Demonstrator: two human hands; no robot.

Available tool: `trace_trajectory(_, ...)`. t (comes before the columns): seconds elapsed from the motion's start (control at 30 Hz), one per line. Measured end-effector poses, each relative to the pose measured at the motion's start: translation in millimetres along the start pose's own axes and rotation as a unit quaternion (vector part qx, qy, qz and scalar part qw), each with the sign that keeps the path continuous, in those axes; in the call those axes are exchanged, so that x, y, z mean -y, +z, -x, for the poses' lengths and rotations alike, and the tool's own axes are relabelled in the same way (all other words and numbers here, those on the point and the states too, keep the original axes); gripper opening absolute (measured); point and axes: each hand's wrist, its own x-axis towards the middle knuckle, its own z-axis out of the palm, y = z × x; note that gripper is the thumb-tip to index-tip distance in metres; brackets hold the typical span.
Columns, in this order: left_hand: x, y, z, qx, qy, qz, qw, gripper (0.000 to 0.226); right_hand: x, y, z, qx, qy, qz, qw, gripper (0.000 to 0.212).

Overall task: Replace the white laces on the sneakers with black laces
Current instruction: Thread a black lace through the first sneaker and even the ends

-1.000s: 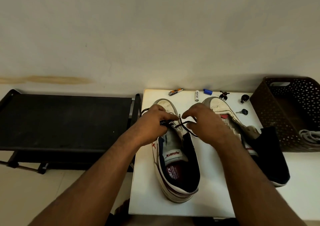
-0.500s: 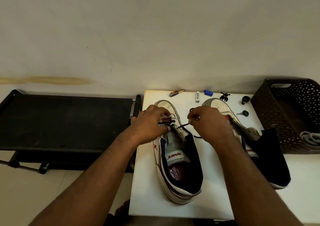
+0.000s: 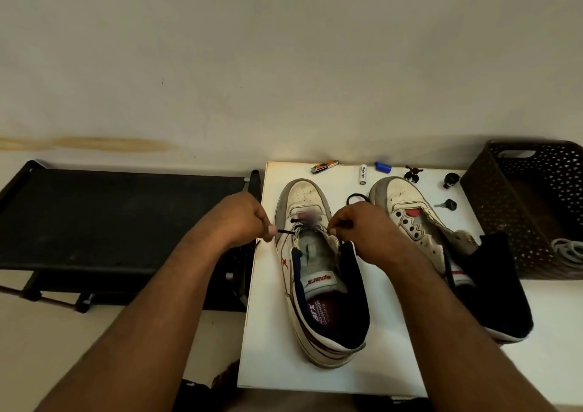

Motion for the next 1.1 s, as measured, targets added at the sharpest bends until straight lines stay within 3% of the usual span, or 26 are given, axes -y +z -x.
trace_trajectory(0.2,-2,12,-3,-0.016,0.013,0.002,1.000,0.016,-16,-10,8,-0.055,0.014,0.061,0.996,0.016)
trace_trajectory(0.27,-8,15,-1,-0.075,0.067,-0.005,0.995,0.021,-12,-19,11,-0.072,-0.016,-0.129,0.989,0.010)
trace_trajectory(0.3,-15,16,1,-0.109,0.102,0.030,0.988,0.021,-8,-24,14,-0.061,-0.042,-0.276,0.958,0.007)
trace_trajectory(0.37,-33,16,11,-0.081,0.141,0.186,0.969,0.033,3,-30,19,-0.009,-0.112,-0.510,0.853,0.017)
trace_trajectory(0.47,-50,14,22,0.030,0.152,0.291,0.944,0.059,14,-30,21,0.013,-0.165,-0.661,0.732,0.017)
trace_trajectory(0.57,-52,19,25,0.131,0.156,0.341,0.918,0.073,17,-30,20,-0.016,-0.146,-0.724,0.674,0.018)
trace_trajectory(0.7,-56,27,29,0.185,0.213,0.302,0.911,0.038,19,-29,15,-0.103,-0.113,-0.746,0.649,0.016)
trace_trajectory(0.8,-56,24,27,0.117,0.201,0.329,0.915,0.021,2,-31,7,-0.224,-0.061,-0.711,0.663,0.015)
trace_trajectory(0.83,-54,20,25,0.083,0.190,0.354,0.912,0.020,-7,-33,6,-0.263,-0.026,-0.662,0.701,0.013)
trace_trajectory(0.9,-47,11,21,0.009,0.170,0.410,0.896,0.022,-27,-35,3,-0.325,0.063,-0.387,0.861,0.010)
trace_trajectory(0.93,-44,7,19,-0.030,0.166,0.403,0.900,0.023,-30,-34,5,-0.321,0.089,-0.224,0.916,0.012)
trace_trajectory(0.97,-41,5,18,-0.058,0.165,0.368,0.913,0.023,-27,-32,7,-0.307,0.080,-0.137,0.938,0.014)
trace_trajectory(1.03,-41,6,19,-0.043,0.171,0.311,0.934,0.020,-10,-27,11,-0.225,-0.025,-0.217,0.950,0.028)
trace_trajectory(1.1,-46,10,24,0.004,0.179,0.298,0.938,0.018,8,-22,13,-0.107,-0.110,-0.311,0.938,0.036)
